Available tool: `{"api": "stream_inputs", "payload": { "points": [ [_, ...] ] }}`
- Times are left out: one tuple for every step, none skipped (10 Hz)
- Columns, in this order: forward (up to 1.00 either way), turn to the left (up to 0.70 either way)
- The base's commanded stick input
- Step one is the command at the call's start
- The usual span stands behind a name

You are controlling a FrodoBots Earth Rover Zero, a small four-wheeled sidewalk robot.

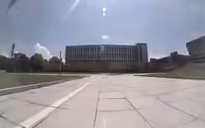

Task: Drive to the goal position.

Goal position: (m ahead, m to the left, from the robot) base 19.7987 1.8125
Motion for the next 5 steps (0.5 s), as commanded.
{"api": "stream_inputs", "payload": {
  "points": [
    [0.50,0.01],
    [0.50,0.01],
    [0.50,0.01],
    [0.50,0.01],
    [0.50,0.01]
  ]
}}
